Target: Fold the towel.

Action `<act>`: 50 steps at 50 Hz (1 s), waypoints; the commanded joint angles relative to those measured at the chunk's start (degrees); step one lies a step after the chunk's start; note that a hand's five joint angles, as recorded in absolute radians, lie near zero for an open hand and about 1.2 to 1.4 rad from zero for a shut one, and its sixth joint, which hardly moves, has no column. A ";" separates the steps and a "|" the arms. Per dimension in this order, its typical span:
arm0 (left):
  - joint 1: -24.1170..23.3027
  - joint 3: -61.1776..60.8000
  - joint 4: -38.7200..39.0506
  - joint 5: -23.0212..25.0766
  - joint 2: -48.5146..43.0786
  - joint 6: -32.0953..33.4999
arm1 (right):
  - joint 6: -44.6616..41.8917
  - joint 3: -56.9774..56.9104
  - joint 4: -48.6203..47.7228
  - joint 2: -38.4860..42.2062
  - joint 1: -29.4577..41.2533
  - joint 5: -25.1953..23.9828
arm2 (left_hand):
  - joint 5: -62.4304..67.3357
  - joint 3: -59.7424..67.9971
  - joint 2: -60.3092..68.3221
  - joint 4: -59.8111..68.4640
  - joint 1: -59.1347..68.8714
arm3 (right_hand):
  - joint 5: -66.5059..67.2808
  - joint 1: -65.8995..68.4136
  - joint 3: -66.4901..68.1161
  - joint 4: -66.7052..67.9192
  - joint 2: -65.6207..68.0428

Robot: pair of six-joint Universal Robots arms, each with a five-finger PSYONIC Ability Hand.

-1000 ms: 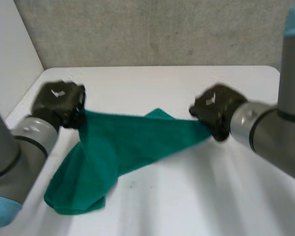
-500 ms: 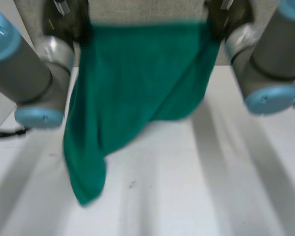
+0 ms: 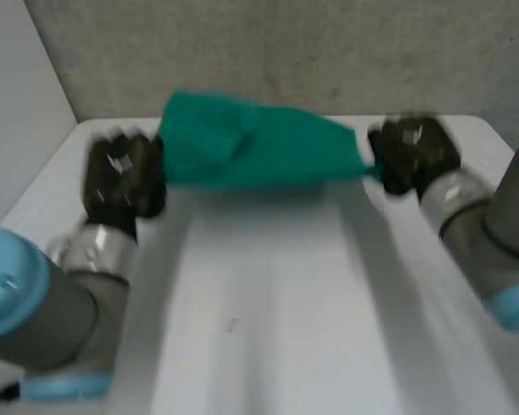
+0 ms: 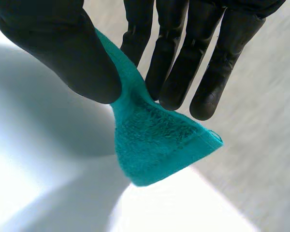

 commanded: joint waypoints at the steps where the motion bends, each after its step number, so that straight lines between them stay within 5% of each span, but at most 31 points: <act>1: -3.66 -2.11 -8.92 -2.97 -6.58 -1.03 | -0.20 8.87 0.14 4.16 -1.22 -2.47 | 15.47 11.52 11.22 11.48 14.28 | 12.98 23.40 12.29 11.90 12.57; 8: -8.82 -1.76 -24.46 -4.47 -5.45 -7.79 | -0.29 12.39 0.14 3.28 -4.92 -3.79 | 15.47 11.52 11.22 11.48 14.28 | 12.98 23.40 12.29 11.90 12.57; 14: -13.67 -1.06 -30.11 -4.03 -2.90 -11.32 | -0.64 15.46 0.14 0.99 -10.09 -7.65 | 15.47 11.52 11.22 11.48 14.28 | 12.98 23.40 12.29 11.90 12.57; 19: -14.47 0.78 -31.17 -3.76 -3.07 -10.62 | -0.73 15.99 0.05 1.26 -10.54 -8.89 | -42.89 -46.84 -47.14 -46.88 -44.08 | 12.98 23.40 12.29 11.90 12.57; 22: -14.21 2.36 -31.34 -3.76 -3.07 -10.00 | -0.73 15.99 -0.38 1.43 -10.54 -8.89 | -47.74 -51.69 -51.99 -51.73 -48.93 | 12.98 23.40 12.29 11.90 12.57; 29: -11.30 13.00 -31.70 0.02 -4.39 -1.30 | -0.81 16.87 -2.76 1.34 -10.45 -9.15 | -51.79 -55.75 -56.04 -55.79 -52.98 | 12.98 23.40 12.29 11.90 12.57; 38: -6.47 30.71 -34.06 16.34 -19.02 16.42 | -3.01 18.01 -2.93 1.43 -9.84 -9.07 | -50.79 -54.74 -55.04 -54.78 -51.98 | 12.98 23.40 12.29 11.90 12.57; 50: -3.84 45.51 -36.44 22.94 -34.70 29.28 | -5.03 19.77 -4.34 1.43 -9.84 -8.89 | -49.11 -53.06 -53.36 -53.10 -50.30 | 12.98 23.40 12.29 11.90 12.57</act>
